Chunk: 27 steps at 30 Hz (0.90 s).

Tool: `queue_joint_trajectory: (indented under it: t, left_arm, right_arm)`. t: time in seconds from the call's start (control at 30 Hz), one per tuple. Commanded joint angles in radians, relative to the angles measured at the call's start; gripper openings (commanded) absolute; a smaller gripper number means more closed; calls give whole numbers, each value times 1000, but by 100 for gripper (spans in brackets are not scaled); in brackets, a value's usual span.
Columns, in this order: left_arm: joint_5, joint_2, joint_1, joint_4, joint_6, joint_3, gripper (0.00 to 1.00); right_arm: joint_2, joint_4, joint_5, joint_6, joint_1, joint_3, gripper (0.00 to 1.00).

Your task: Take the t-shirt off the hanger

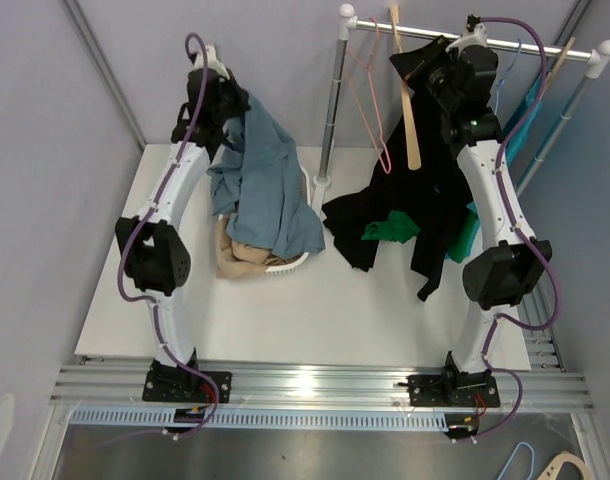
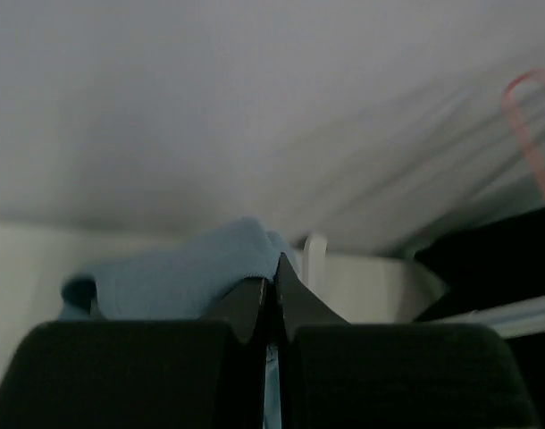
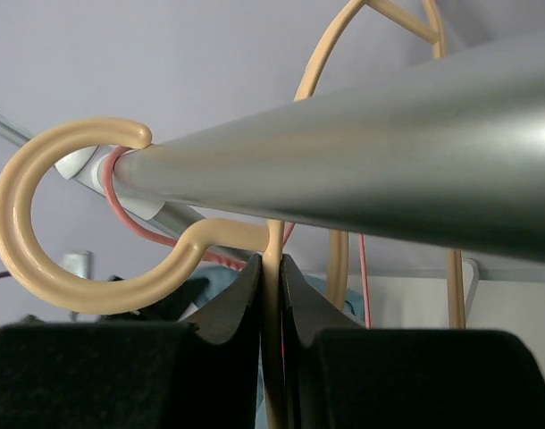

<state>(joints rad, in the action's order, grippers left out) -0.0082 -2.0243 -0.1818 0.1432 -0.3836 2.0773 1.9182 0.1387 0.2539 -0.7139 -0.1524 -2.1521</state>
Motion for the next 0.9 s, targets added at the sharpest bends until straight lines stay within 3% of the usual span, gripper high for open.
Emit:
queue_joint_trajectory:
  t: [0.0,0.07,0.23,0.33,0.6,0.67,0.87]
  left_arm:
    - [1,116,-14,140,-150,-107,1]
    - [-33,169,-53,156,-179,-267,1]
    - [-153,475,-198,1,-156,-702,1]
    - [-174,597,-249,-23,-163,-817,1]
    - [-271,811,-300,7,-149,-970,1]
    - [-279,785,-280,22,-153,-993,1]
    - [-110,632,-186,39,-189,-942,1]
  right_arm:
    - [-31,-37,-45,14,5,27,0]
    - [-38,-42,-64,14,5,38,0]
    - [-39,-45,-71,4,17,58,1]
    - [-41,-44,-62,4,19,66,1]
    - [-24,-51,-76,-4,28,61,2]
    - [-22,-54,-71,-10,28,61,4]
    - [-18,-53,-80,-13,28,55,6]
